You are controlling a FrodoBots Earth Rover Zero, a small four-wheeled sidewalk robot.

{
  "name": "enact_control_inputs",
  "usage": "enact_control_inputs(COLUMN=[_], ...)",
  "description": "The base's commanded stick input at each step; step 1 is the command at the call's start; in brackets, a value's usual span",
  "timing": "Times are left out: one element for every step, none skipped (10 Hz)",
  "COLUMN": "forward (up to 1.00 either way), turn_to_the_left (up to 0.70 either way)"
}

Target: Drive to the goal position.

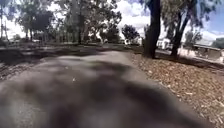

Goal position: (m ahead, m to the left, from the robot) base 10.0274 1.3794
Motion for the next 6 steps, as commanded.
enact_control_inputs(forward=[0.70,0.70,0.70,0.70,0.70,0.70], turn_to_the_left=[0.00,0.00,0.00,0.00,0.00,0.00])
